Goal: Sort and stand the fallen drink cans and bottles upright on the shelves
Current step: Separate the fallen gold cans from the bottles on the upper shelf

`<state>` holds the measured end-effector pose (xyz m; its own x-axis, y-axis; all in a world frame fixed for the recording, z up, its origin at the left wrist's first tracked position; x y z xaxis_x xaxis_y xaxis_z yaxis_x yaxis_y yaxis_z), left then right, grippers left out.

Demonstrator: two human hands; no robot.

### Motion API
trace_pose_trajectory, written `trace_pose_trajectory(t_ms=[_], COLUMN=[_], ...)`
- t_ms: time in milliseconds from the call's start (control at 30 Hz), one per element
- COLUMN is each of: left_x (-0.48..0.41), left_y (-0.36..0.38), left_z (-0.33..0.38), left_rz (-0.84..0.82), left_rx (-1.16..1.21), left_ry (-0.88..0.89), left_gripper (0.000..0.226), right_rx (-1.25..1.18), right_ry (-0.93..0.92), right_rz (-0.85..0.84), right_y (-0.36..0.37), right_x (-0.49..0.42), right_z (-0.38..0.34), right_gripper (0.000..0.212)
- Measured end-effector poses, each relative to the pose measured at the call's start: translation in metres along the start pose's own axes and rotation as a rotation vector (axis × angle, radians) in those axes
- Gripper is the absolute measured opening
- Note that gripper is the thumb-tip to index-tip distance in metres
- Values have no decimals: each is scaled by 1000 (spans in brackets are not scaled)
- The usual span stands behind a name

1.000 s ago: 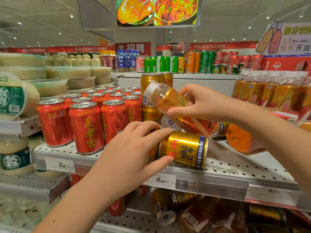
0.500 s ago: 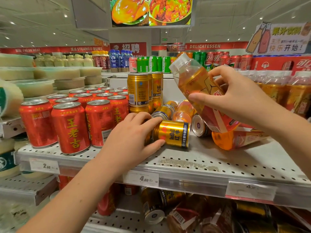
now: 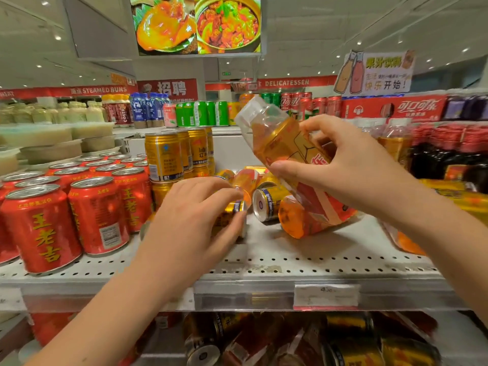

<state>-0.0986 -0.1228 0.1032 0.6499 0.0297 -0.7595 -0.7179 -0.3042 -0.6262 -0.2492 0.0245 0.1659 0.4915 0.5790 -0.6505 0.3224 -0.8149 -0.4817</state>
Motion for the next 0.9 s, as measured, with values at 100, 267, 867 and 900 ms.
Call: trace_pose_trajectory(t_ms=[100, 267, 867, 900], left_x=[-20, -47, -105, -105], left_y=[4, 30, 61, 63], left_z=[38, 116, 263, 264], left_rz=[42, 9, -8, -13], left_rx=[112, 217, 335, 323], left_ry=[43, 80, -36, -32], left_gripper=[24, 25, 20, 17], right_rx=[-38, 25, 554, 558], right_ry=[39, 65, 202, 202], right_rz=[69, 207, -242, -264], right_y=[-43, -130, -252, -251], right_x=[16, 50, 112, 113], right_z=[14, 48, 197, 200], right_gripper=[66, 58, 72, 74])
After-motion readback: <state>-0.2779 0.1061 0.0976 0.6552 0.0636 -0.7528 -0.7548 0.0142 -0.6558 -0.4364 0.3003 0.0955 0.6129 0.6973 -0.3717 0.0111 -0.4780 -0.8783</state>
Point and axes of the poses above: each hand's wrist, its own x-axis away from the middle knuckle, its own y-axis out of the palm, z = x × y, the point moved 7 cm from there along -x, towards the middle knuckle, and after that the axes turned 12 degrees about -x, right-handed, at the moved point
